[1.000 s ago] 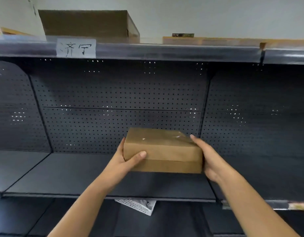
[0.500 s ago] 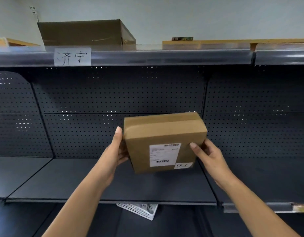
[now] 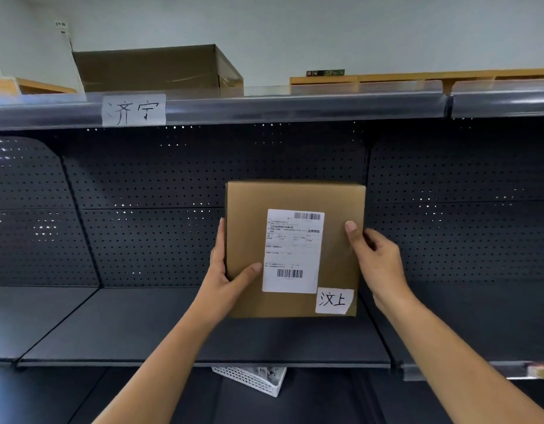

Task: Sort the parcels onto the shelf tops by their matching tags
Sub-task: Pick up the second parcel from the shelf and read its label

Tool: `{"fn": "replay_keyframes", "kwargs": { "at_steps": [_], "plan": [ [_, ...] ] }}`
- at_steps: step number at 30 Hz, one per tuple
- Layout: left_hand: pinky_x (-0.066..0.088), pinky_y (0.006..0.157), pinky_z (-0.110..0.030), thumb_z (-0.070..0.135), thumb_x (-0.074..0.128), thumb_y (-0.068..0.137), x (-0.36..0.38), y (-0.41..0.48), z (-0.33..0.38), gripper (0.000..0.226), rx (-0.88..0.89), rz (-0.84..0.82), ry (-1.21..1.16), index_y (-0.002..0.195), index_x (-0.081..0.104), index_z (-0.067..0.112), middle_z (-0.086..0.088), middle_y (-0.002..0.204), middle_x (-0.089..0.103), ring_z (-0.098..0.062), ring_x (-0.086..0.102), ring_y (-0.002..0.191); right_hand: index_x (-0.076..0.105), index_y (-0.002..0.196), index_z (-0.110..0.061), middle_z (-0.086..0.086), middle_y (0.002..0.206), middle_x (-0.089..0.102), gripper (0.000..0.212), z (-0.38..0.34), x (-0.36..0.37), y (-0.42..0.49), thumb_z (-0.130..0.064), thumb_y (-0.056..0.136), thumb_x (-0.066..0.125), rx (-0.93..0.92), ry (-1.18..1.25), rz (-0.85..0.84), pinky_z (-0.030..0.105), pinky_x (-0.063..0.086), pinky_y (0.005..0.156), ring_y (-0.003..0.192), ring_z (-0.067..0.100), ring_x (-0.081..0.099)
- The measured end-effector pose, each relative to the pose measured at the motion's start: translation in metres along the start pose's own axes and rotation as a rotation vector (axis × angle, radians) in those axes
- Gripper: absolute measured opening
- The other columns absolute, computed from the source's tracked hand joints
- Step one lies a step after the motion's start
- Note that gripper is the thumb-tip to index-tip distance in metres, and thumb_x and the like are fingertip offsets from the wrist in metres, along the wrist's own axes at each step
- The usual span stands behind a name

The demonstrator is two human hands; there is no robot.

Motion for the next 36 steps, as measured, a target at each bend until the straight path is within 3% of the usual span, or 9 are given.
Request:
{"fn": "replay_keyframes", "kwargs": {
  "at_steps": [2, 4, 8, 15, 19, 22, 25, 30, 36],
  "plan": [
    [0.049, 0.115, -0.041, 0.03, 0.078, 0.095, -0.001, 0.002, 0.001, 0.101, -0.006, 0.063, -0.085, 0.163, 0.009, 0.06, 0.02, 0.157, 0.051, -0.002, 0.059, 0.135, 0.078, 0.116, -0.026, -0.008, 0.111, 0.084, 0.018, -0.001, -0.003, -0.003, -0.032, 0.102, 0.069, -0.007, 0.044, -0.104, 0.015, 0.058, 0.079, 0.099, 0.001, 0.078],
    [0.055, 0.108, -0.035, 0.025, 0.076, 0.096, -0.001, 0.002, 0.004, 0.094, -0.022, 0.118, -0.185, 0.165, 0.018, 0.051, 0.019, 0.149, 0.06, -0.002, 0.065, 0.128, 0.069, 0.134, -0.035, -0.008, 0.132, 0.078, 0.038, 0.003, -0.009, -0.012, -0.02, 0.099, 0.07, -0.009, 0.082, -0.231, 0.015, 0.055, 0.096, 0.119, 0.001, 0.072],
    [0.059, 0.101, -0.044, 0.031, 0.081, 0.091, 0.005, 0.003, 0.013, 0.08, -0.14, 0.128, -0.35, 0.158, 0.042, 0.049, 0.016, 0.135, 0.074, -0.015, 0.074, 0.12, 0.039, 0.162, -0.044, -0.014, 0.152, 0.064, 0.077, 0.023, -0.014, -0.03, -0.028, 0.094, 0.071, 0.096, 0.215, -0.362, 0.045, 0.038, 0.124, 0.144, 0.014, 0.057],
    [0.051, 0.11, -0.048, 0.027, 0.06, 0.104, 0.011, 0.002, 0.015, 0.056, -0.127, 0.119, -0.429, 0.157, 0.048, 0.04, 0.015, 0.143, 0.069, -0.02, 0.065, 0.133, 0.061, 0.143, -0.041, -0.002, 0.135, 0.077, 0.05, 0.003, -0.014, -0.034, -0.014, 0.101, 0.066, 0.089, 0.356, -0.149, 0.055, 0.049, 0.115, 0.126, 0.027, 0.072],
    [0.042, 0.119, -0.041, 0.029, 0.065, 0.096, 0.021, -0.02, 0.008, 0.074, -0.063, 0.083, -0.337, 0.164, 0.036, 0.039, 0.023, 0.154, 0.058, -0.009, 0.057, 0.14, 0.067, 0.129, -0.037, 0.0, 0.125, 0.082, 0.038, -0.002, -0.018, -0.033, -0.014, 0.099, 0.07, 0.093, 0.353, -0.081, 0.055, 0.053, 0.111, 0.112, 0.023, 0.078],
    [0.04, 0.122, -0.044, 0.033, 0.073, 0.094, 0.023, -0.026, 0.0, 0.082, -0.116, 0.06, -0.35, 0.162, 0.032, 0.049, 0.026, 0.152, 0.059, -0.007, 0.06, 0.137, 0.062, 0.144, -0.032, -0.005, 0.139, 0.075, 0.041, 0.001, -0.019, -0.041, -0.037, 0.104, 0.062, 0.078, 0.326, -0.114, 0.053, 0.044, 0.12, 0.128, 0.018, 0.07],
    [0.039, 0.121, -0.053, 0.035, 0.062, 0.092, 0.015, -0.025, -0.002, 0.073, -0.154, 0.054, -0.343, 0.157, 0.038, 0.057, 0.021, 0.151, 0.061, -0.017, 0.06, 0.138, 0.04, 0.162, -0.041, -0.017, 0.163, 0.052, 0.08, 0.005, -0.017, -0.054, -0.077, 0.092, 0.054, 0.041, 0.226, -0.242, 0.048, 0.028, 0.13, 0.151, 0.007, 0.046],
    [0.04, 0.119, -0.056, 0.025, 0.056, 0.09, 0.006, -0.028, 0.0, 0.072, -0.154, 0.08, -0.362, 0.155, 0.044, 0.053, 0.014, 0.151, 0.063, -0.025, 0.059, 0.139, 0.026, 0.166, -0.048, -0.023, 0.168, 0.042, 0.073, 0.014, -0.01, -0.071, -0.074, 0.099, 0.038, -0.02, 0.178, -0.278, 0.048, 0.023, 0.132, 0.155, 0.003, 0.039],
    [0.04, 0.118, -0.05, 0.024, 0.057, 0.09, 0.009, -0.035, 0.003, 0.076, -0.137, 0.091, -0.365, 0.159, 0.04, 0.05, 0.017, 0.152, 0.062, -0.023, 0.056, 0.142, 0.029, 0.166, -0.044, -0.021, 0.167, 0.044, 0.088, 0.01, -0.01, -0.074, -0.084, 0.09, 0.045, -0.034, 0.19, -0.27, 0.046, 0.022, 0.132, 0.154, 0.002, 0.039]
  ]
}}
Point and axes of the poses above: each hand's wrist, its own y-axis towards the middle knuckle, its own x-axis out of the palm, z = x × y, the point moved 2 cm from there along y, towards the middle knuckle
